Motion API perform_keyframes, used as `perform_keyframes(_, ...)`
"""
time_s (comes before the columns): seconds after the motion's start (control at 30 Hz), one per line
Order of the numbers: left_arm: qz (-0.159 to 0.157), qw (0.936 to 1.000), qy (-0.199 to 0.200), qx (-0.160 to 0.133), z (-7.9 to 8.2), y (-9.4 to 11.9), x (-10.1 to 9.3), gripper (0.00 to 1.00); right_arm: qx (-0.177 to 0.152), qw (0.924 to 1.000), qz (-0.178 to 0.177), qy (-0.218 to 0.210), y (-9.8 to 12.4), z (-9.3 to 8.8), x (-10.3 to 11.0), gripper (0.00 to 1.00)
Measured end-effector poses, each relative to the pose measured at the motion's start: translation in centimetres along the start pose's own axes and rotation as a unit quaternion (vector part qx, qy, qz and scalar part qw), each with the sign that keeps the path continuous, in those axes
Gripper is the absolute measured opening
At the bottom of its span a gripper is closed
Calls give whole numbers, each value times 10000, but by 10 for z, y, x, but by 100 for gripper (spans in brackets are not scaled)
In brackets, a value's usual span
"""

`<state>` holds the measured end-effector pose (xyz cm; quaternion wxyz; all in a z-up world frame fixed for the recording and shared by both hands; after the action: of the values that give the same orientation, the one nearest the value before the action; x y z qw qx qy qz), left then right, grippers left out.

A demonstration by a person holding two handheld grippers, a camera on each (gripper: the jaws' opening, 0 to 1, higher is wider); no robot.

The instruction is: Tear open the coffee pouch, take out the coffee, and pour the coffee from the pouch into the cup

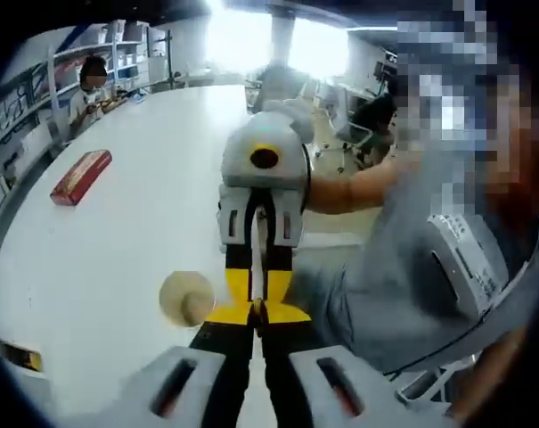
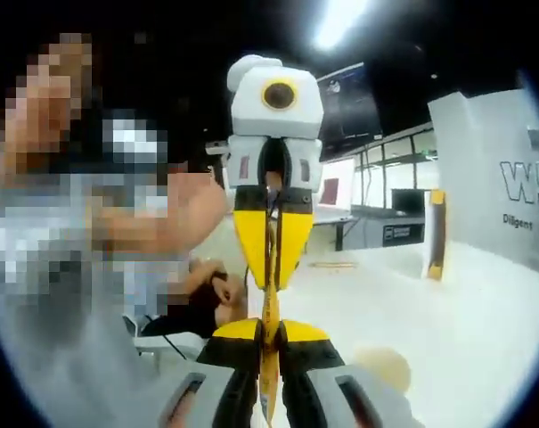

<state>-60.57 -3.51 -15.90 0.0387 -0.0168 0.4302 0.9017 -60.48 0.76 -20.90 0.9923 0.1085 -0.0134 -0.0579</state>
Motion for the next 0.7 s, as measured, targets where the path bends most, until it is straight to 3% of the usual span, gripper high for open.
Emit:
perform_keyframes(0.1, -35, 10000, 37, -36, 3, 0, 5, 4, -130, 9999, -80, 22, 6, 0, -4, 9)
perform_keyframes(0.17, -16, 9998, 98, -178, 6, 2, 8, 4, -375, 9985, -178, 354, 12, 4, -9, 10)
perform_keyframes(0.3, 98, 9980, 147, -606, 11, 12, 18, 3, -394, 9983, -201, 380, 26, -6, -14, 31)
perform_keyframes(0.37, 94, 9967, 136, -789, 11, 17, 20, 3, -475, 9977, -339, 349, 35, -10, -20, 31)
perform_keyframes(0.47, 49, 9945, 129, -1040, 10, 22, 23, 3, -874, 9947, -523, 111, 56, -13, -33, 35)
perform_keyframes(0.57, 110, 9918, 106, -1273, 12, 28, 27, 3, -1064, 9928, -555, 5, 71, -19, -40, 41)
perform_keyframes(0.7, 120, 9823, 64, -1866, 20, 34, 31, 3, -1831, 9817, -513, -89, 85, -14, -41, 45)
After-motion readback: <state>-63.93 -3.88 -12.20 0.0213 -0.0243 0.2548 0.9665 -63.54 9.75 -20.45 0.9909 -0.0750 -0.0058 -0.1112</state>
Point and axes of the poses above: the point that each gripper's makers call its tool centre point, and the gripper's own axes: y roughly backward along the fingers, x roughly to its left, z roughly out of its top, the point moved 4 cm from there along y, roughly backward along the fingers, and after that the axes turned 2 degrees about x, right-handed, at the moved point
